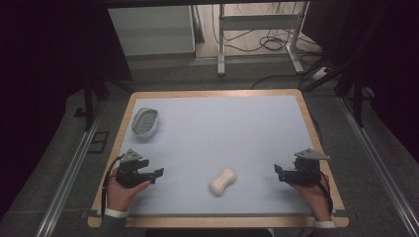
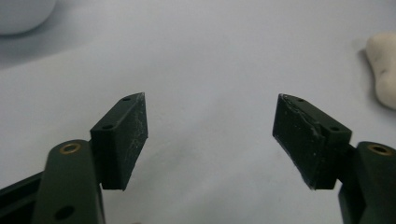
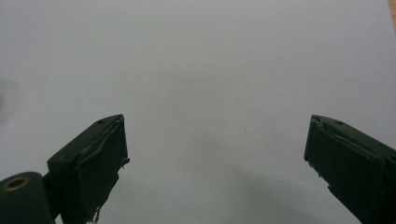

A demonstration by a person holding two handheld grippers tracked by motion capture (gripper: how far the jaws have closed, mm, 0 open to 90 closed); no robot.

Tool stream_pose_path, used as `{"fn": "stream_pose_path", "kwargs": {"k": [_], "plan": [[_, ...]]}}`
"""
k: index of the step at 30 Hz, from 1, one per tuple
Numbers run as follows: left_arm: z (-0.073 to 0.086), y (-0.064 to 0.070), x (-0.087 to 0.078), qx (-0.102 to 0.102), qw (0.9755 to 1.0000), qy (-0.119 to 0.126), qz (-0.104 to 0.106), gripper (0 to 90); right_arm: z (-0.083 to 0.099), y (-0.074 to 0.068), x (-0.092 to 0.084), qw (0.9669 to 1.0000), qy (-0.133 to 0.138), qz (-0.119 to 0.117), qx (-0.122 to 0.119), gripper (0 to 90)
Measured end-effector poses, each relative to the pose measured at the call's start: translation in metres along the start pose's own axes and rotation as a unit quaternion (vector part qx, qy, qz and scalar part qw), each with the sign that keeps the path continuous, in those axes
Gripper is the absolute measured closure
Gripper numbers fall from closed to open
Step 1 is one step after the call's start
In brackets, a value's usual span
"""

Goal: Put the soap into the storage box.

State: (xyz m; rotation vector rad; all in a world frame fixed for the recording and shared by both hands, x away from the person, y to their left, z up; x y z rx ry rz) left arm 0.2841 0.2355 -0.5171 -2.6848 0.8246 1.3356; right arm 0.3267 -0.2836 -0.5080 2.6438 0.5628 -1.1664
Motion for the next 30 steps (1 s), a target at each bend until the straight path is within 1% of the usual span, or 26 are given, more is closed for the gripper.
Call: {"fn": "stream_pose_path", "kwargs": {"k": [5, 8, 11, 12, 13, 15, 16, 18, 24, 28, 30], "plan": [[0.002, 0.0, 0.001, 0.001, 1.0, -0.004, -0.002, 26.7, -0.001, 0.005, -0.003, 0.9999, 0.007, -0.004, 0.009, 7.4], [0.003, 0.001, 0.002, 0.001, 1.0, -0.009, -0.001, 26.7, -0.001, 0.006, -0.004, 0.9999, 0.008, -0.003, 0.008, 7.4], [0.003, 0.001, 0.0, 0.002, 1.0, -0.008, -0.001, 27.2, -0.002, 0.006, -0.006, 0.9999, 0.012, -0.002, 0.008, 7.5], [0.003, 0.002, -0.003, 0.0, 1.0, -0.003, 0.005, 27.5, -0.002, 0.006, -0.007, 0.9999, 0.013, -0.002, 0.009, 7.5], [0.002, 0.003, -0.005, 0.0, 1.0, -0.001, 0.005, 27.5, -0.002, 0.006, -0.007, 0.9999, 0.014, -0.003, 0.008, 7.6], [0.002, 0.004, -0.007, 0.002, 1.0, 0.002, -0.002, 27.5, -0.002, 0.007, -0.007, 0.9999, 0.014, -0.003, 0.006, 7.7], [0.001, 0.004, -0.008, 0.002, 1.0, 0.004, -0.003, 27.5, -0.002, 0.006, -0.006, 0.9999, 0.014, -0.002, 0.006, 7.7], [0.001, 0.003, -0.008, 0.002, 1.0, 0.002, -0.005, 27.3, -0.002, 0.006, -0.005, 0.9999, 0.011, -0.005, 0.006, 7.8], [0.002, 0.001, -0.007, -0.003, 0.9998, -0.009, -0.016, 27.2, -0.002, 0.004, -0.005, 1.0, 0.008, -0.003, -0.001, 7.9], [0.001, 0.003, -0.01, -0.002, 0.9998, -0.009, -0.018, 26.3, -0.002, 0.005, -0.007, 0.9999, 0.013, 0.0, 0.0, 7.9], [0.0, 0.004, -0.011, 0.001, 0.9997, -0.015, -0.018, 25.6, -0.002, 0.005, -0.007, 0.9999, 0.013, 0.001, 0.0, 7.9]]}}
Point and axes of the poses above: each handheld gripper's, and its own axes: x roughly forward along the jaws, z roughly out of its underside, y roughly to its right, the point moved 1 cm from there along x, roughly forward along the jaws, and after that the axes turned 9 degrees about -y, right-handed, at the moved point
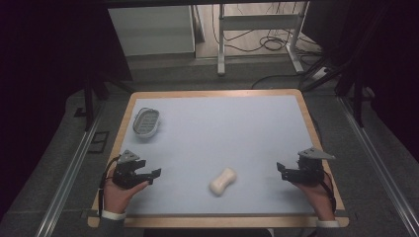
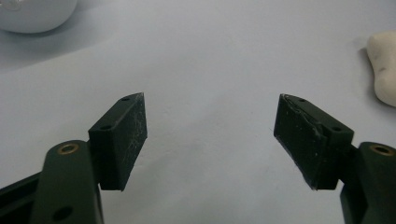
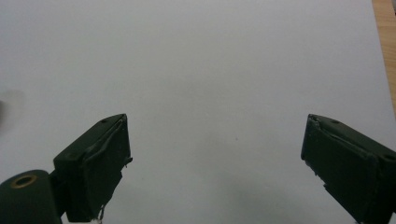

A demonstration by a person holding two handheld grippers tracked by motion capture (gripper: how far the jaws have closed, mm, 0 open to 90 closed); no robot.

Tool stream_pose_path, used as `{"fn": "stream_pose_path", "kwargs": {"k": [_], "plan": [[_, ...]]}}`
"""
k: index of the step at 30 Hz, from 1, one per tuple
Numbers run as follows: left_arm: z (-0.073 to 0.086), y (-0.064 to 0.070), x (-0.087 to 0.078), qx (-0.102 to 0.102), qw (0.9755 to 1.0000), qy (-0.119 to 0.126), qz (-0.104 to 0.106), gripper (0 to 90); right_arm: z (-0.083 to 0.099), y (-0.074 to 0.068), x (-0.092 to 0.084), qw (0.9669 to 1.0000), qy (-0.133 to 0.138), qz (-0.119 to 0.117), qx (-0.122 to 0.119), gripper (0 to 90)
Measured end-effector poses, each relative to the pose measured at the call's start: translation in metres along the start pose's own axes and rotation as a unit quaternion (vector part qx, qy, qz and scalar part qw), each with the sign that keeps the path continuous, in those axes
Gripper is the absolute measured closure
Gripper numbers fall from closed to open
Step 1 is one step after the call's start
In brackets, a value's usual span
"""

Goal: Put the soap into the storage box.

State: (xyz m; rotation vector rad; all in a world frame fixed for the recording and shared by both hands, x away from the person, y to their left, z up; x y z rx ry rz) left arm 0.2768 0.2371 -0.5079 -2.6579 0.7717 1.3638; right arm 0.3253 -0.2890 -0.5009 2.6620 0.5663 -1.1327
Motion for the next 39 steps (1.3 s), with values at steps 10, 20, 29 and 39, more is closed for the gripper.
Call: {"fn": "stream_pose_path", "kwargs": {"k": [10, 20, 29, 39], "plan": [[-0.008, 0.006, -0.005, 0.004, 0.9998, -0.02, -0.006, 24.7, 0.0, -0.002, 0.001, 1.0, 0.001, -0.007, -0.002, 7.9], [-0.027, 0.028, -0.013, 0.033, 0.9991, -0.027, -0.009, 24.9, -0.001, -0.004, 0.001, 1.0, 0.001, -0.006, -0.007, 7.9], [-0.037, 0.043, -0.01, 0.057, 0.9974, -0.044, 0.0, 25.2, 0.001, -0.003, 0.002, 0.9999, -0.003, -0.006, -0.009, 7.9], [-0.041, 0.059, -0.004, 0.081, 0.9952, -0.053, 0.009, 25.2, 0.002, -0.003, 0.002, 0.9999, -0.005, -0.002, -0.013, 7.9]]}}
Point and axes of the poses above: each handheld gripper's, and its own axes: x roughly forward along the jaws, z roughly out of its underside, y roughly to its right, the point moved 1 cm from there along x, roughly forward along the jaws, and after that the axes turned 9 degrees about -y, right-handed, at the moved point
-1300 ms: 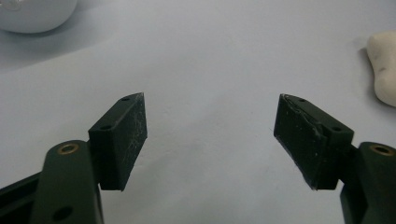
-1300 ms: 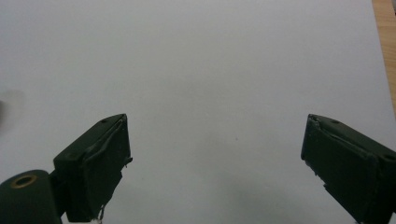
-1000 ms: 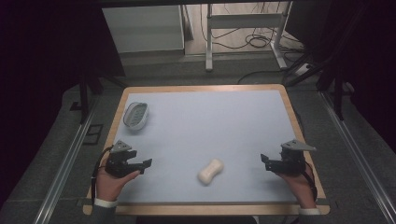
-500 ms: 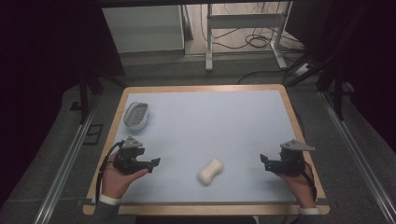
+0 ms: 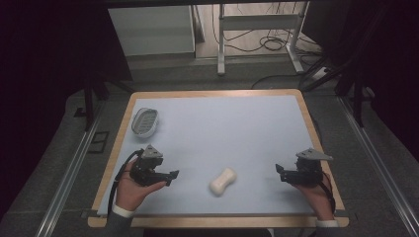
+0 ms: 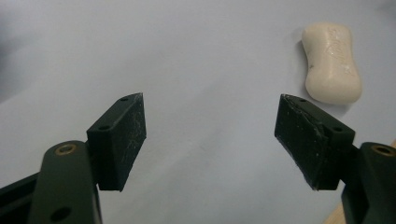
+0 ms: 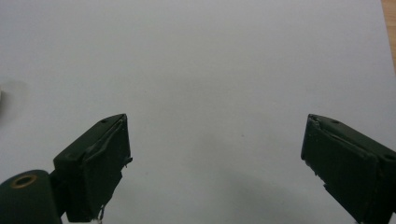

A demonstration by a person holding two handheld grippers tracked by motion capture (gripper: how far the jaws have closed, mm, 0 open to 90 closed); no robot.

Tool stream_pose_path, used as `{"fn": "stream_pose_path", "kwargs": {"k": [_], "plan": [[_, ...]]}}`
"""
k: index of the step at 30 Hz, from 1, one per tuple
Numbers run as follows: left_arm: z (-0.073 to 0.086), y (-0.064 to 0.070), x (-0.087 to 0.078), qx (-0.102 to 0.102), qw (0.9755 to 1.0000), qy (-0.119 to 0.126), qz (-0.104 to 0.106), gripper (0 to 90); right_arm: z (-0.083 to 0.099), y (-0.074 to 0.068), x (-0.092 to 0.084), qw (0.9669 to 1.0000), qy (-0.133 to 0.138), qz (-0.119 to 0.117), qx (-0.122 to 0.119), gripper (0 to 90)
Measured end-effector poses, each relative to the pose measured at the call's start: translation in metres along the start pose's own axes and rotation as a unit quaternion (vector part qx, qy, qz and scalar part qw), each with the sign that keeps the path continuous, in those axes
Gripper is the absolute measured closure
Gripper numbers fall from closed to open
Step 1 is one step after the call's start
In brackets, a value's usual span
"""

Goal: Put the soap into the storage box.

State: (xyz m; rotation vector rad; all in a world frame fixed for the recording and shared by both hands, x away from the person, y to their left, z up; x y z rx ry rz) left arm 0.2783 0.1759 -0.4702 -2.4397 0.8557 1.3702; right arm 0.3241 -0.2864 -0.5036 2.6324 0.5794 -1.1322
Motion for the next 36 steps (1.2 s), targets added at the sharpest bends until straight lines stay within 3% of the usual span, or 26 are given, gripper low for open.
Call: {"fn": "stream_pose_path", "kwargs": {"k": [14, 36], "plan": [[-0.01, 0.021, 0.015, 0.024, 0.9994, -0.017, 0.016, 24.8, 0.0, -0.003, 0.0, 1.0, -0.005, 0.001, -0.005, 7.9], [-0.031, 0.053, 0.038, 0.06, 0.9965, -0.046, 0.036, 24.1, 0.001, -0.004, 0.003, 0.9999, -0.011, 0.002, -0.008, 8.0]]}}
Point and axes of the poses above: each handheld gripper's, and its own axes: x roughly forward along the jaws, z roughly out of its underside, y roughly to its right, the point moved 1 cm from there along x, roughly forward along the jaws, and after that the axes turned 9 degrees about -y, right-handed, at the moved point
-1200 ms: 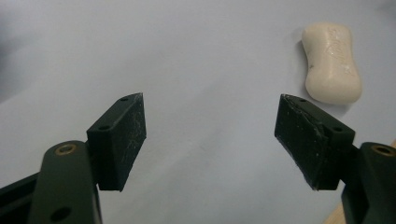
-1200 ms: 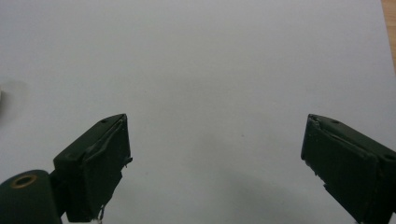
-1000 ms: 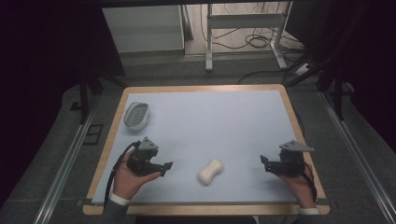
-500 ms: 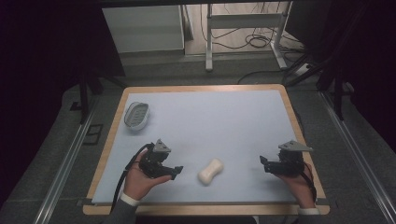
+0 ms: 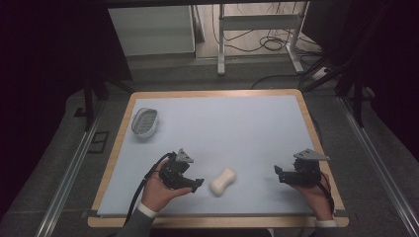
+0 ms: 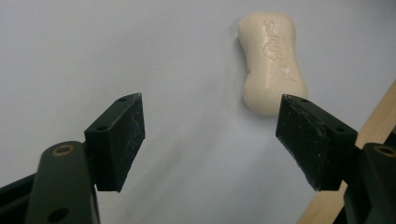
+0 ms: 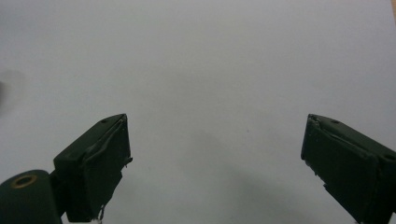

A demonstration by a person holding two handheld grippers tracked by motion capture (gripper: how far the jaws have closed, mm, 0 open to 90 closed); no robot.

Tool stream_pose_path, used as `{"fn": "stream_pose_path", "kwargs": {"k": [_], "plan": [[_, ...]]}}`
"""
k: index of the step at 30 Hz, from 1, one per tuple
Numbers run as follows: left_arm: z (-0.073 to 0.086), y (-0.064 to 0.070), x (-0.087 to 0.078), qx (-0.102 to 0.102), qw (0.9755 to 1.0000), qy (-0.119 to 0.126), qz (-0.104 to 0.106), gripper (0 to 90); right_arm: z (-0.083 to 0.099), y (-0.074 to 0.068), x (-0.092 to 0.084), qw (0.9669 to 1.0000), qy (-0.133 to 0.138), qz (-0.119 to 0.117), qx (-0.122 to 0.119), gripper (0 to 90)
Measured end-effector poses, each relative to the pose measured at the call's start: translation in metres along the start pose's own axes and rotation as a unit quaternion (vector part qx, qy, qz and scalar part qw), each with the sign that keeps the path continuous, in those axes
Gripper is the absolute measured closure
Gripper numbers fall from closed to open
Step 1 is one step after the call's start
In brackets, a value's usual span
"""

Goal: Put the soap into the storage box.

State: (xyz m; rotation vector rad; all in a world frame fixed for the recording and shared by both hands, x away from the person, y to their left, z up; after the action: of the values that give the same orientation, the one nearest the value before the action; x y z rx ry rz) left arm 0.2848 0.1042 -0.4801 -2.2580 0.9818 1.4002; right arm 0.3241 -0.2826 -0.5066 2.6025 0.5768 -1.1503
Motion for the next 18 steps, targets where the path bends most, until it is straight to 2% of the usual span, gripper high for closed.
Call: {"fn": "stream_pose_path", "kwargs": {"k": [11, 16, 18], "plan": [[-0.004, 0.007, 0.007, 0.01, 0.9999, -0.012, 0.005, 24.4, 0.0, 0.001, -0.001, 1.0, 0.0, -0.001, 0.003, 8.0], [-0.013, 0.013, 0.016, 0.018, 0.9995, -0.025, 0.011, 24.5, 0.001, 0.001, 0.0, 1.0, -0.003, -0.001, 0.002, 7.9], [-0.016, 0.015, 0.018, 0.021, 0.9996, -0.019, 0.009, 24.7, 0.001, 0.001, 0.001, 1.0, -0.005, -0.002, 0.001, 7.9]]}}
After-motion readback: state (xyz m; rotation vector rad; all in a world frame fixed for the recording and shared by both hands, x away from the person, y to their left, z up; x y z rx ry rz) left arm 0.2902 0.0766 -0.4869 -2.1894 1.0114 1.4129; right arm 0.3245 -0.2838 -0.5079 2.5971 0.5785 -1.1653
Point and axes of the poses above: each handheld gripper's, and its own axes: x roughly forward along the jaws, z roughly out of its underside, y roughly to its right, the point moved 1 cm from there along x, roughly forward along the jaws, and after that the axes turned 9 degrees about -y, right-handed, at the moved point
